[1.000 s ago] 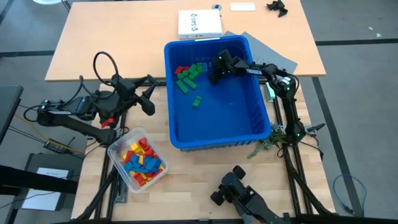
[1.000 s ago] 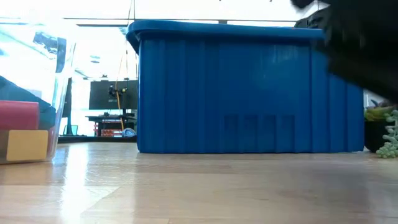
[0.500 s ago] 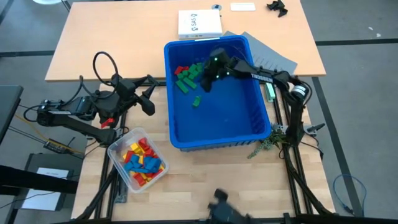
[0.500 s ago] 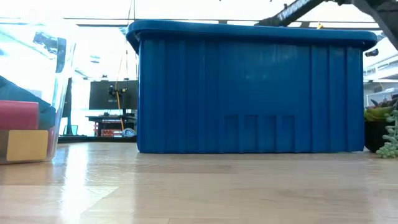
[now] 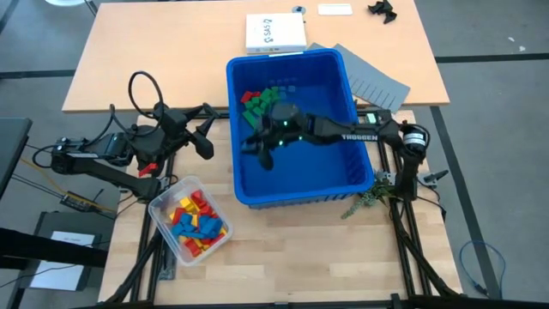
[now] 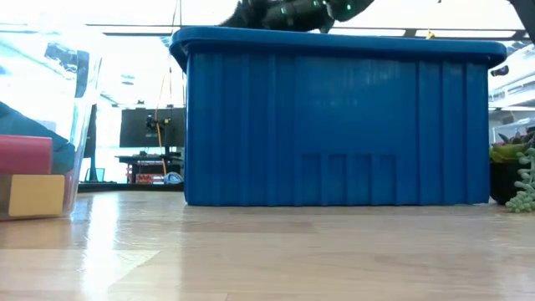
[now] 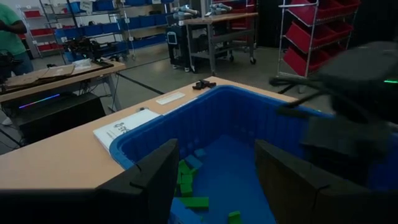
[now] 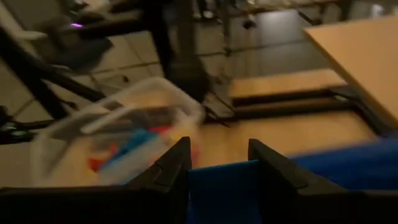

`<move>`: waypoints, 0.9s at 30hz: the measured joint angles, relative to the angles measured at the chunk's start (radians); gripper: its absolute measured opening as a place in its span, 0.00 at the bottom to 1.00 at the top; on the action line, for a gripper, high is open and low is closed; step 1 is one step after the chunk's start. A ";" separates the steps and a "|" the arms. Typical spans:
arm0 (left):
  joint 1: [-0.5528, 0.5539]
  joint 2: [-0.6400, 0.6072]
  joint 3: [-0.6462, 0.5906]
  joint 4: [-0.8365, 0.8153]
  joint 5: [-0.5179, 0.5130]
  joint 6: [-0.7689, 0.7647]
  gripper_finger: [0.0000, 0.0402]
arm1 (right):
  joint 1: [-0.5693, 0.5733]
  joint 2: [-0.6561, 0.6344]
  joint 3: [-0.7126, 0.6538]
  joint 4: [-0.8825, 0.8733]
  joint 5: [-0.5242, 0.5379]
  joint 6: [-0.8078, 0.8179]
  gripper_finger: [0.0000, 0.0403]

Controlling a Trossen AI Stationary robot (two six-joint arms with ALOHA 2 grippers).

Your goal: Sort Items/Unsort Items

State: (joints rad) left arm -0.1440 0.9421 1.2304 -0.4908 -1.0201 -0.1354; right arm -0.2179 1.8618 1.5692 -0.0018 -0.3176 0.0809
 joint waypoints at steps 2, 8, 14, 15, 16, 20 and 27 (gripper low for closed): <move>0.000 0.000 0.000 0.000 0.000 0.000 0.54 | 0.041 0.000 0.000 0.040 0.012 0.015 0.33; 0.000 0.000 0.000 0.000 0.000 0.000 0.54 | 0.153 0.018 0.001 0.218 0.121 0.026 0.33; 0.000 0.000 0.000 0.003 0.000 0.000 0.54 | 0.221 0.120 0.023 0.427 0.087 0.046 0.33; 0.000 0.000 0.000 0.000 0.000 0.000 0.54 | 0.229 0.145 0.042 0.444 0.078 0.045 0.33; 0.000 0.000 0.000 0.000 0.000 0.000 0.54 | 0.236 0.171 0.064 0.450 0.072 0.040 0.33; 0.000 0.000 0.000 0.001 0.000 0.000 0.54 | 0.258 0.289 0.199 0.482 0.051 0.023 0.33; 0.000 0.000 0.000 0.006 0.000 0.000 0.54 | 0.279 0.451 0.414 0.445 0.068 0.030 0.50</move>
State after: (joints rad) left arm -0.1436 0.9424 1.2301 -0.4852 -1.0202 -0.1356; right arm 0.0611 2.3130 1.9831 0.4428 -0.2501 0.1109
